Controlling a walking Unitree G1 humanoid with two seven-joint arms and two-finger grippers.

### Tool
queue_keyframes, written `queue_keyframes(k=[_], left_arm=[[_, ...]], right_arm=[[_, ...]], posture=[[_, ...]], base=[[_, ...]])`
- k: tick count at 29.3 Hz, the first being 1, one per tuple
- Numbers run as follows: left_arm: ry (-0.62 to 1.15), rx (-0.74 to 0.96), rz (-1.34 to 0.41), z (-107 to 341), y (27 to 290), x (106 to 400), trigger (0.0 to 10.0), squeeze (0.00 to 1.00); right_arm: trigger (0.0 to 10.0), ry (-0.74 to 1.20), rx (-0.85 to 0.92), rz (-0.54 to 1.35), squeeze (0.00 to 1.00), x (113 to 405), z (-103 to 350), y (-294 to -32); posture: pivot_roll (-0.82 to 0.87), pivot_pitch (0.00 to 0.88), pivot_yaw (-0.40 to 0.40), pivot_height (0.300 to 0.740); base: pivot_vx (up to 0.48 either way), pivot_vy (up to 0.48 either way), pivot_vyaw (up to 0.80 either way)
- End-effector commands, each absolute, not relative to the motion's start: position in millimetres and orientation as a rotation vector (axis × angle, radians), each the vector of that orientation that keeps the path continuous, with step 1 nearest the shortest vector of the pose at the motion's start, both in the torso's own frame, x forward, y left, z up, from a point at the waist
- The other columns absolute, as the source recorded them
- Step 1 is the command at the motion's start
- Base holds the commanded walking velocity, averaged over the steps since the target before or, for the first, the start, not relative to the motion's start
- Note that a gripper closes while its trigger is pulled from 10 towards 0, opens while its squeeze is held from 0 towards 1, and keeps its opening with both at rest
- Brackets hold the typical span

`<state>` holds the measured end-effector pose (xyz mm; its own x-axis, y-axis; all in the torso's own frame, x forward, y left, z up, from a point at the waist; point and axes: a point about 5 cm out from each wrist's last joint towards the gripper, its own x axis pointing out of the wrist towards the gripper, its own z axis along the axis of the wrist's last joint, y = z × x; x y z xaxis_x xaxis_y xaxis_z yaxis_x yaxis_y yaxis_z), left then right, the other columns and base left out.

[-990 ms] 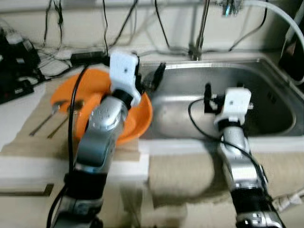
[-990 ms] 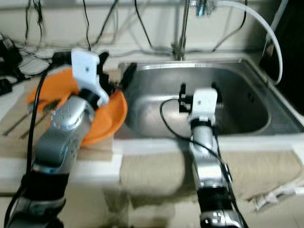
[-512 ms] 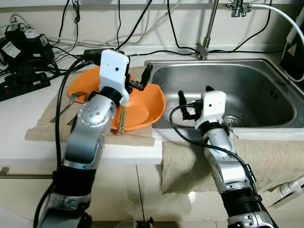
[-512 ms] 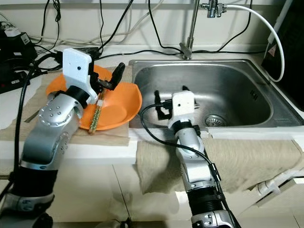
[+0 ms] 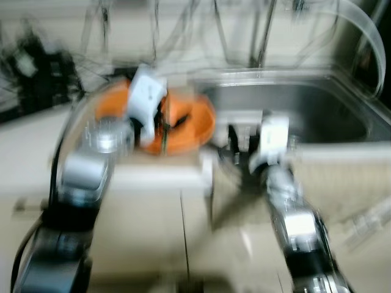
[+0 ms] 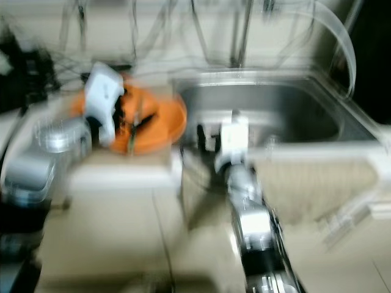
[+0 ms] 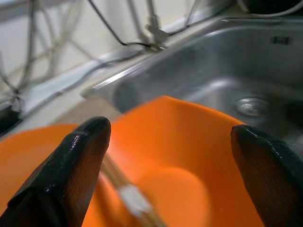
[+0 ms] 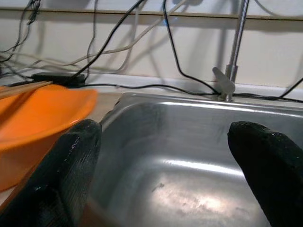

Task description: Kitchen organization

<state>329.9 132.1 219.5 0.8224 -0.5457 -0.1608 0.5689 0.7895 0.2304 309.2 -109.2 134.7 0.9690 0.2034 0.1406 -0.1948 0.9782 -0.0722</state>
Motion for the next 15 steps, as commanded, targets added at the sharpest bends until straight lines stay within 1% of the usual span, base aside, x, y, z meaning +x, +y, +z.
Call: queue_keyframes(k=[1, 9, 15], left_arm=[[0.122, 0.225, -0.648, 227.3, 129.6, 330.1, 10.0, 0.0], [0.207, 0.133, -0.689, 227.6, 120.8, 332.5, 10.0, 0.0], [0.258, 0.1, -0.686, 225.4, 119.6, 334.4, 10.0, 0.0]], right_arm=[[10.0, -0.145, -0.052, 0.206, 0.0, 310.4, 137.0, -108.1], [10.0, -0.141, -0.051, 0.206, 0.0, 310.6, 137.0, -107.2], [10.0, -0.138, -0.051, 0.207, 0.0, 309.8, 136.3, -106.2]], posture=[[0.1, 0.0, 0.071, 0.74], [0.1, 0.0, 0.076, 0.74], [0.1, 0.0, 0.08, 0.74]], base=[[0.0, 0.0, 0.0], [0.0, 0.0, 0.0], [0.0, 0.0, 0.0]])
